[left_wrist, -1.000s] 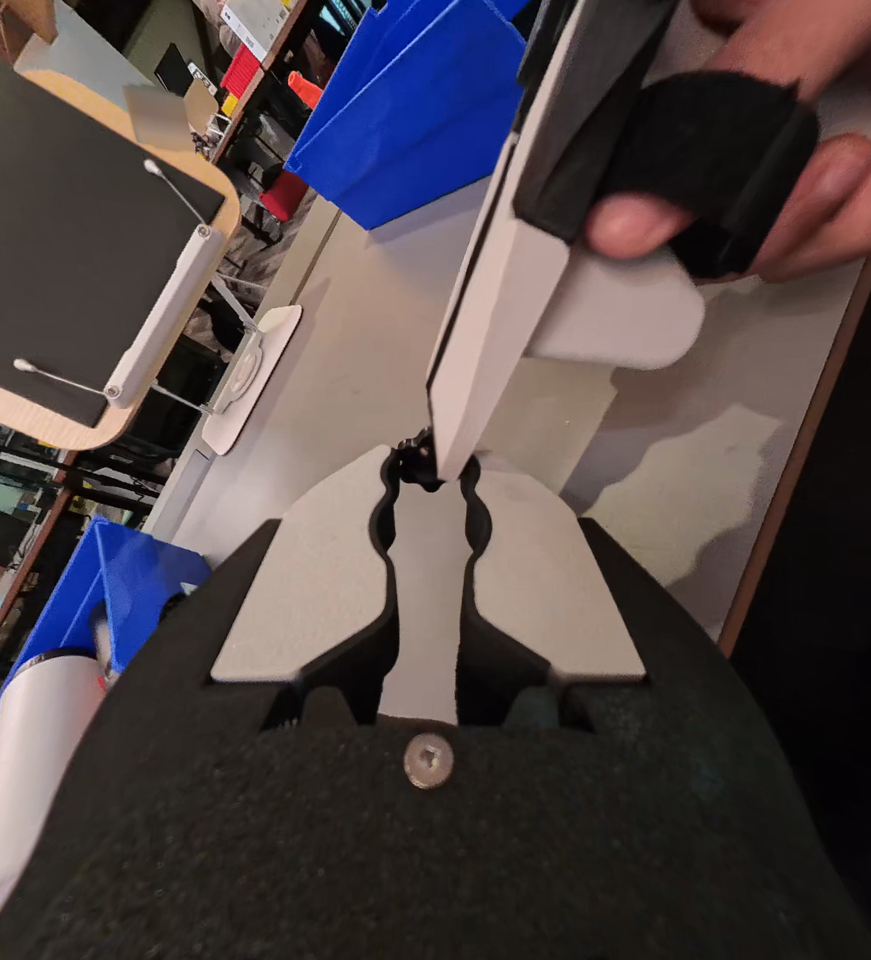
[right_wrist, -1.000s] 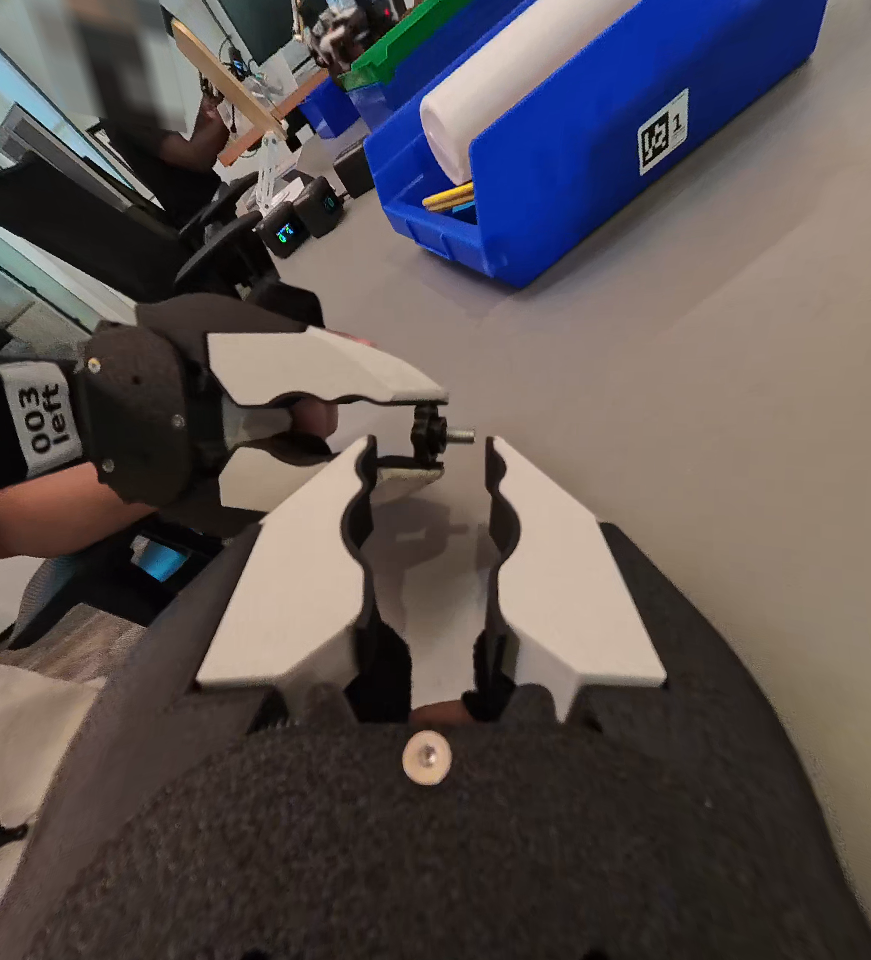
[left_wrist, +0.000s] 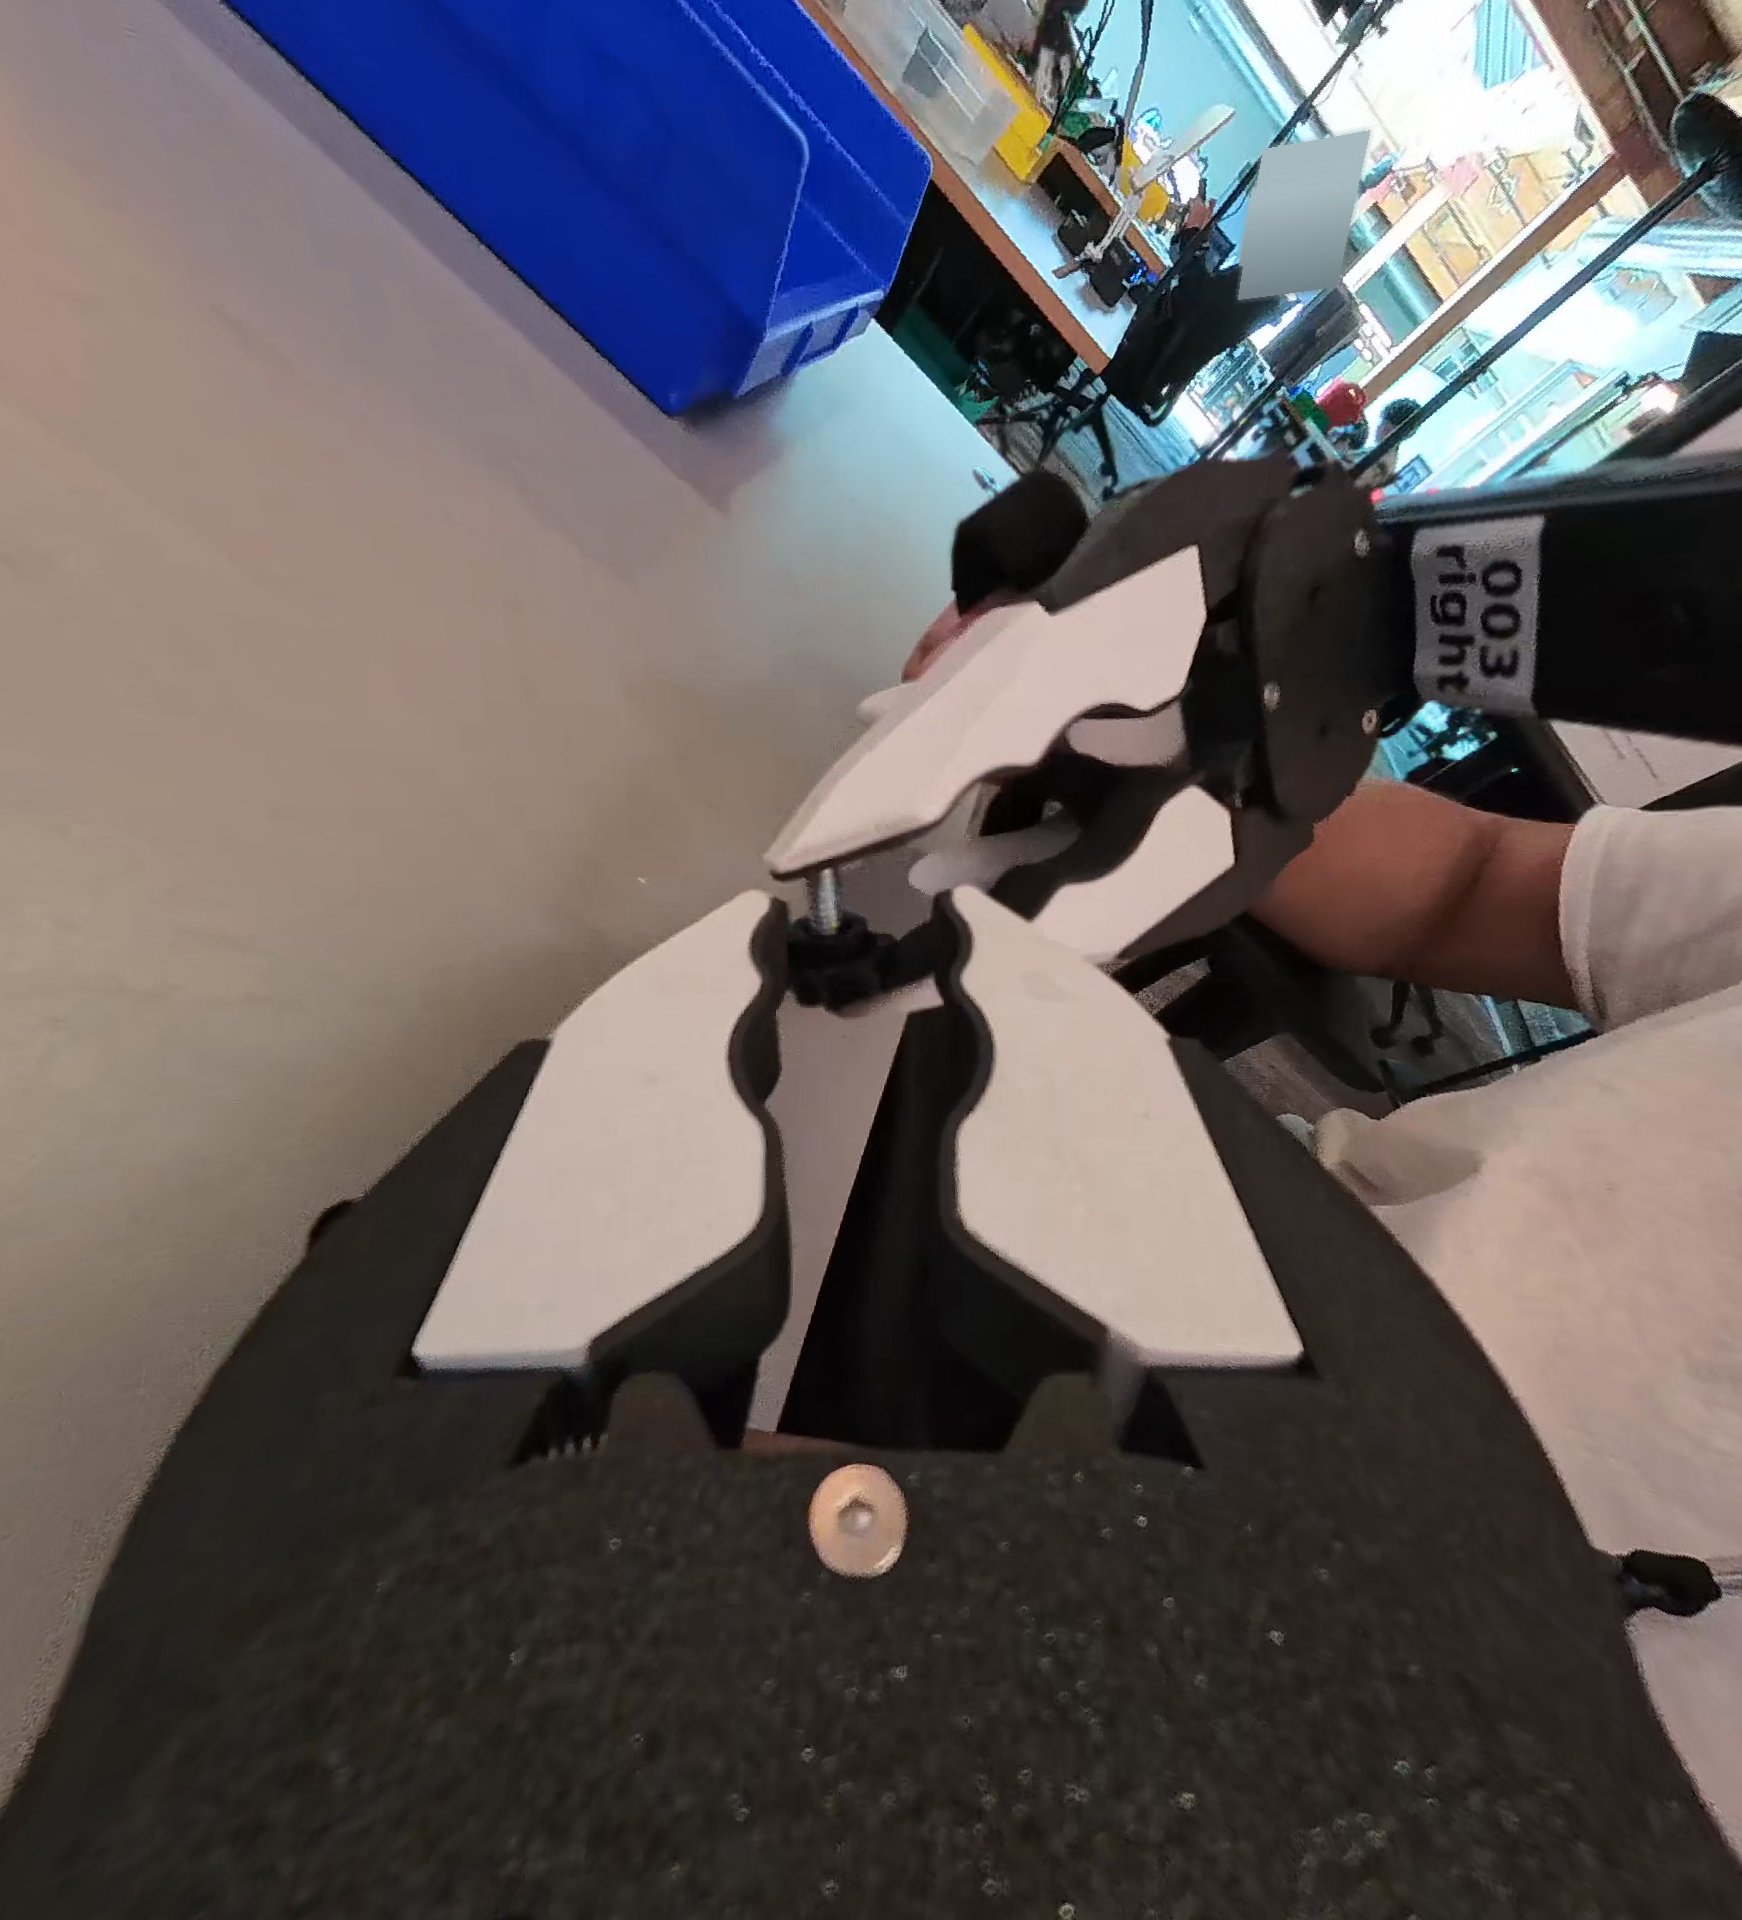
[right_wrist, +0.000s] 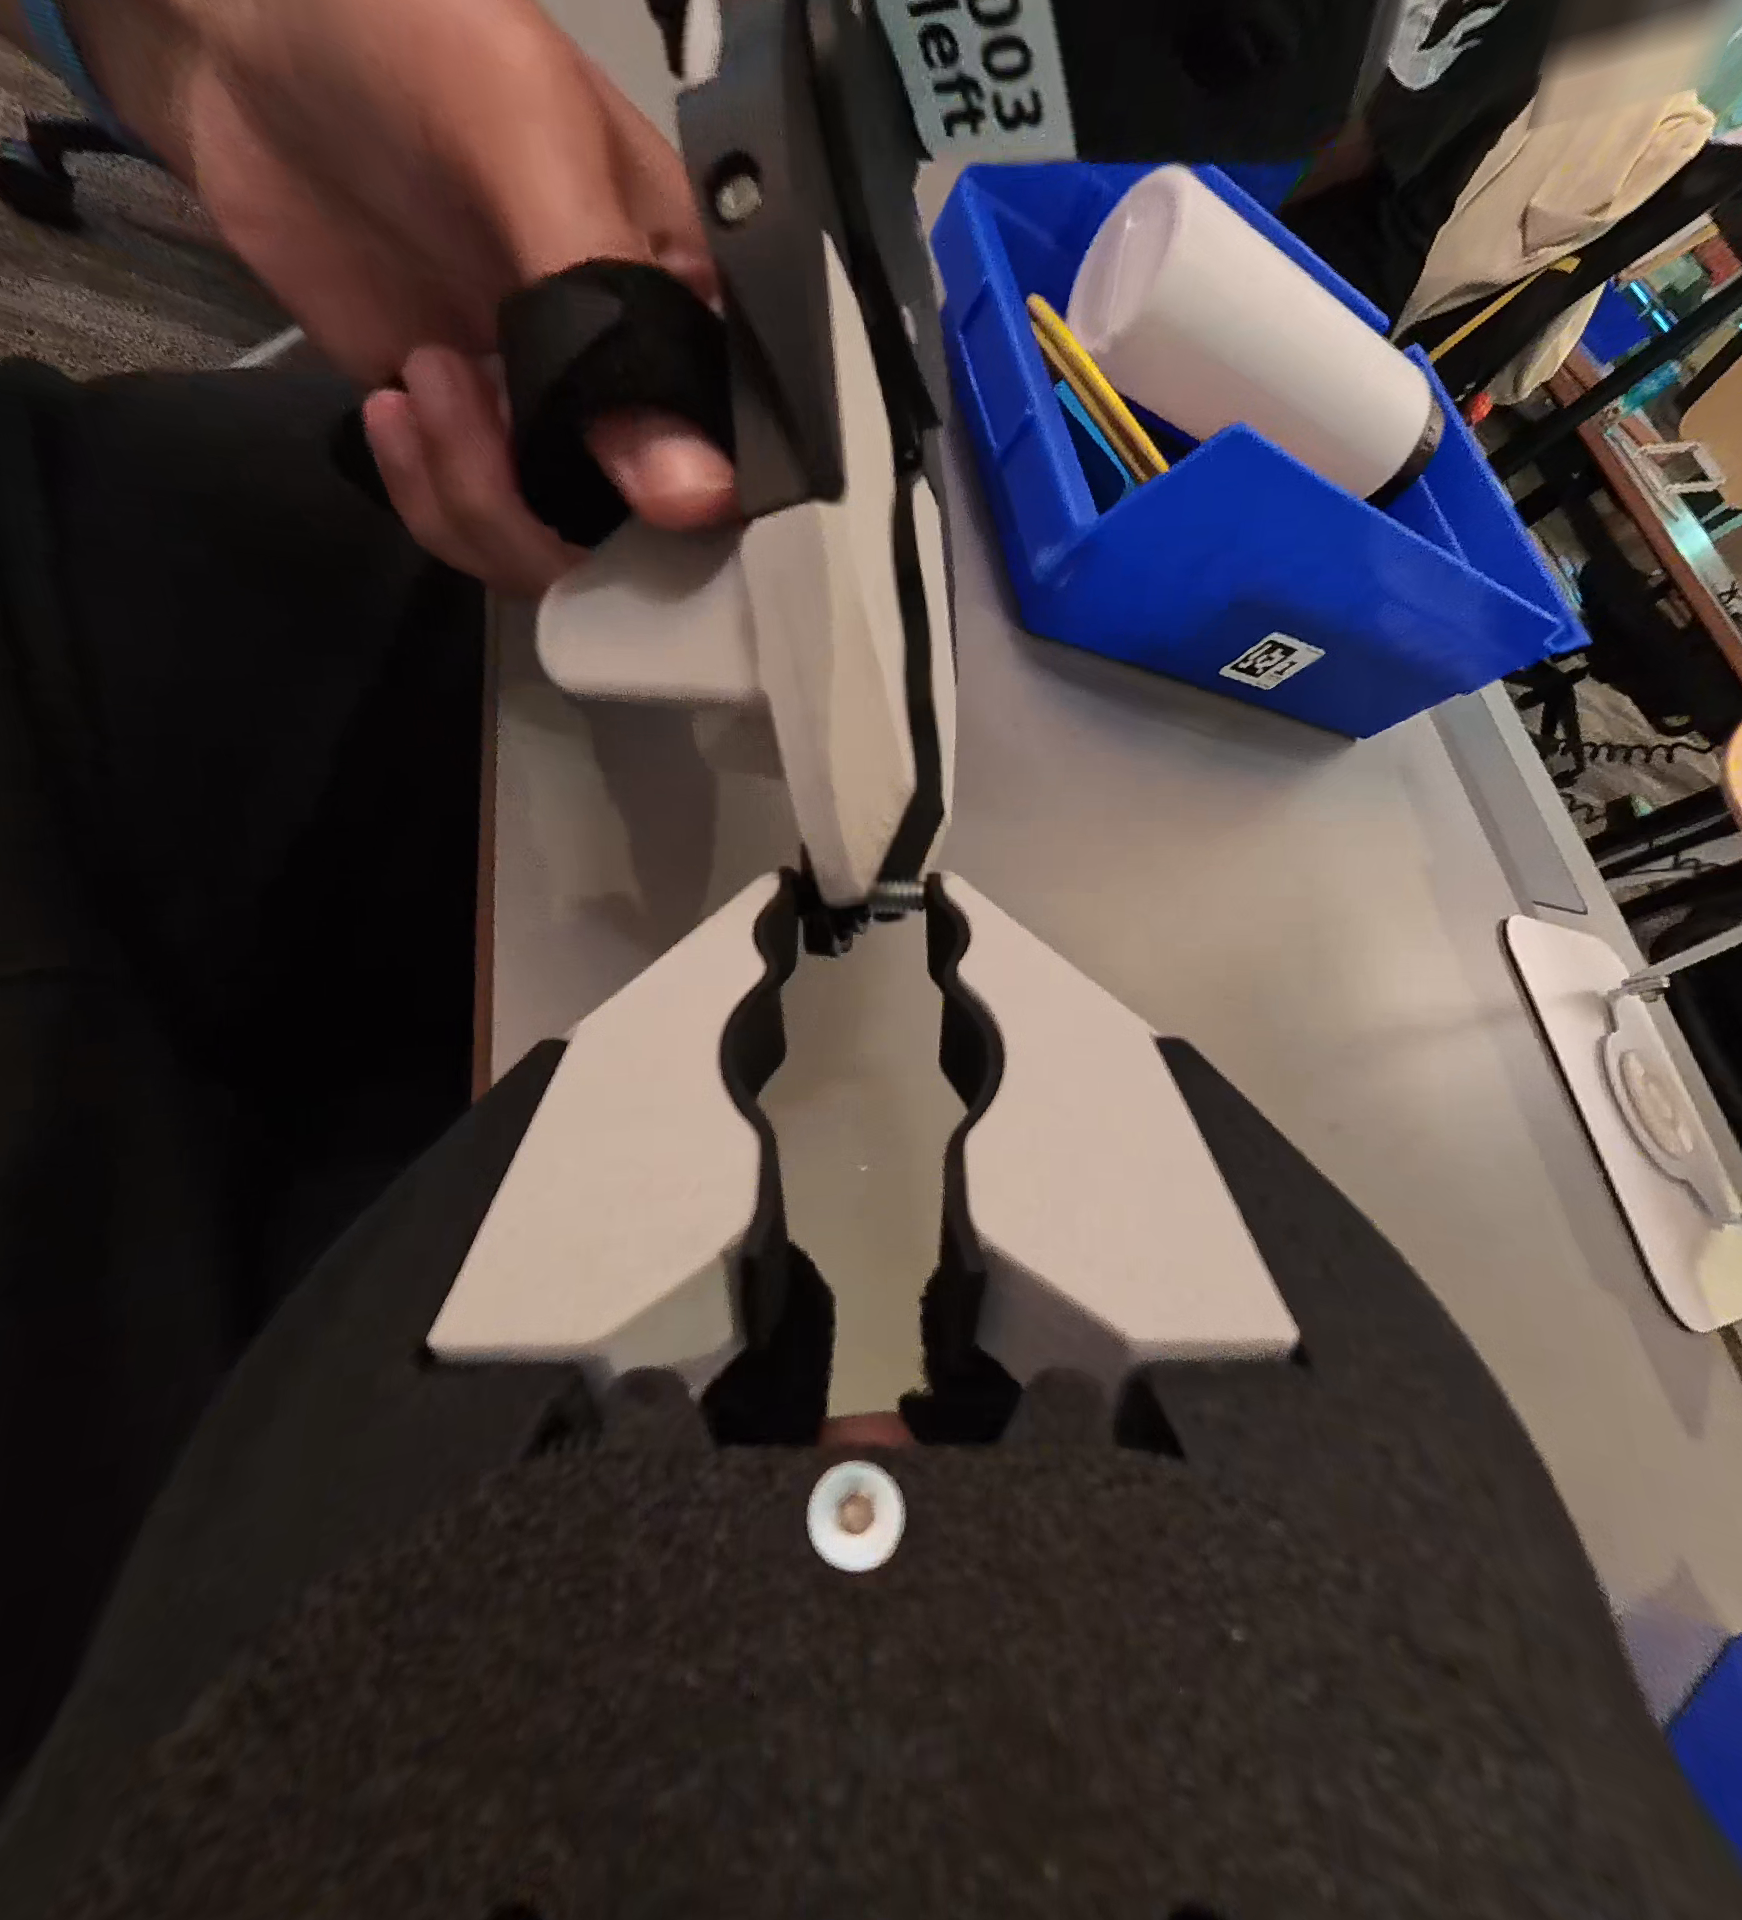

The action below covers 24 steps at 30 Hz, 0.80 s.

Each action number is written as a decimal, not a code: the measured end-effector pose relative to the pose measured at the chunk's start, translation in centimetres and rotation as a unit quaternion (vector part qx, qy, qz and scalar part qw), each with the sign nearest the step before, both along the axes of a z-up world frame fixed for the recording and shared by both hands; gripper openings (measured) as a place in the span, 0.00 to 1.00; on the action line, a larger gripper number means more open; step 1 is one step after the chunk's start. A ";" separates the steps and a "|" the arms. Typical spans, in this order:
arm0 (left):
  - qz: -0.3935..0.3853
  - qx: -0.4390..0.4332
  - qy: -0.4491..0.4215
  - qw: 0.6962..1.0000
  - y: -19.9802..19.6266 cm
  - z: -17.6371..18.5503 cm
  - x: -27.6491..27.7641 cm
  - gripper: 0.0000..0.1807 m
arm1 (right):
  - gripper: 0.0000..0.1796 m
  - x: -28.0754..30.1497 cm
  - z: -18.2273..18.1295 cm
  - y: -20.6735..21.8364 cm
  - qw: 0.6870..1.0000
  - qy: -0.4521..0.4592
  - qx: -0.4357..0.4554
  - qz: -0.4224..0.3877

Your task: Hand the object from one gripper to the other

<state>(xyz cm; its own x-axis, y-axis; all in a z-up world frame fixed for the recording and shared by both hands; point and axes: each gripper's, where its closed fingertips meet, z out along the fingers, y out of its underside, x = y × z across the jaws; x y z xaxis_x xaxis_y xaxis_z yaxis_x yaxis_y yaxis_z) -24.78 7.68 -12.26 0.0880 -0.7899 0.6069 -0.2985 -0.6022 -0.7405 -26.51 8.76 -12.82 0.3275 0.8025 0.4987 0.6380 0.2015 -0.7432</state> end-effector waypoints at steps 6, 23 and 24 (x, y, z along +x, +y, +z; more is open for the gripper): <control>0.001 0.005 0.018 1.000 0.2 -0.7 -0.1 0.03 | 0.13 -0.2 -0.3 -0.1 0.997 -0.047 0.059 -0.004; 0.181 -0.093 -0.435 0.877 4.8 10.8 -4.0 0.03 | 0.20 -0.1 9.2 1.8 0.695 0.601 -0.394 0.015; 0.193 -0.090 -0.439 0.873 4.8 10.7 -3.8 0.03 | 0.20 -0.5 8.9 1.9 0.678 0.612 -0.406 0.017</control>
